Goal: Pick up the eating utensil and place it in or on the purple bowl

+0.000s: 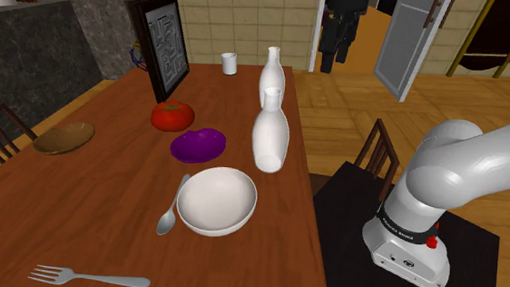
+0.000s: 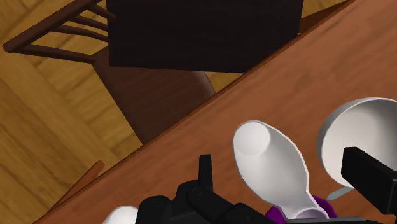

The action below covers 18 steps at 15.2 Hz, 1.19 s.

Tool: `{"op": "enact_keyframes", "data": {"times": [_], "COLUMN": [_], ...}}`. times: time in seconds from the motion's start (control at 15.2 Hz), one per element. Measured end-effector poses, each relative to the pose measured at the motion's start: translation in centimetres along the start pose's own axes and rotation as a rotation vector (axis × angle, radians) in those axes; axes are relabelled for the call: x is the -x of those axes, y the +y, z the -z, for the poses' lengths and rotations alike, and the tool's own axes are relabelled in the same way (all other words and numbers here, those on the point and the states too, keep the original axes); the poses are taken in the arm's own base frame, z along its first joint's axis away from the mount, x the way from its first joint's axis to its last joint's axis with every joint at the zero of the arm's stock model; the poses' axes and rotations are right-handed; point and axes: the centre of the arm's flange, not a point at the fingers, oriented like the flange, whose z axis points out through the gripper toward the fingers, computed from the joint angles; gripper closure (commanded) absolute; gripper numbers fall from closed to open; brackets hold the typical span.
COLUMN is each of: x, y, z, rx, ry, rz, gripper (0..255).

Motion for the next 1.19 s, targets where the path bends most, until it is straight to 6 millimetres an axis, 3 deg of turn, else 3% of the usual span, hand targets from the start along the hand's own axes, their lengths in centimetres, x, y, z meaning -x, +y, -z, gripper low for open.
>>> {"op": "enact_keyframes", "data": {"times": [0.13, 0.4, 1.19], "x": [-0.3, -2.5, -9.2], "y": [-0.4, -3.4, -14.6], "z": [-0.2, -2.7, -11.2], "rx": [0.001, 0.004, 0.017], "ry": [0.002, 0.015, 0.071], "rz": [0.006, 0.052, 0.208], "gripper": [0, 0, 0]}}
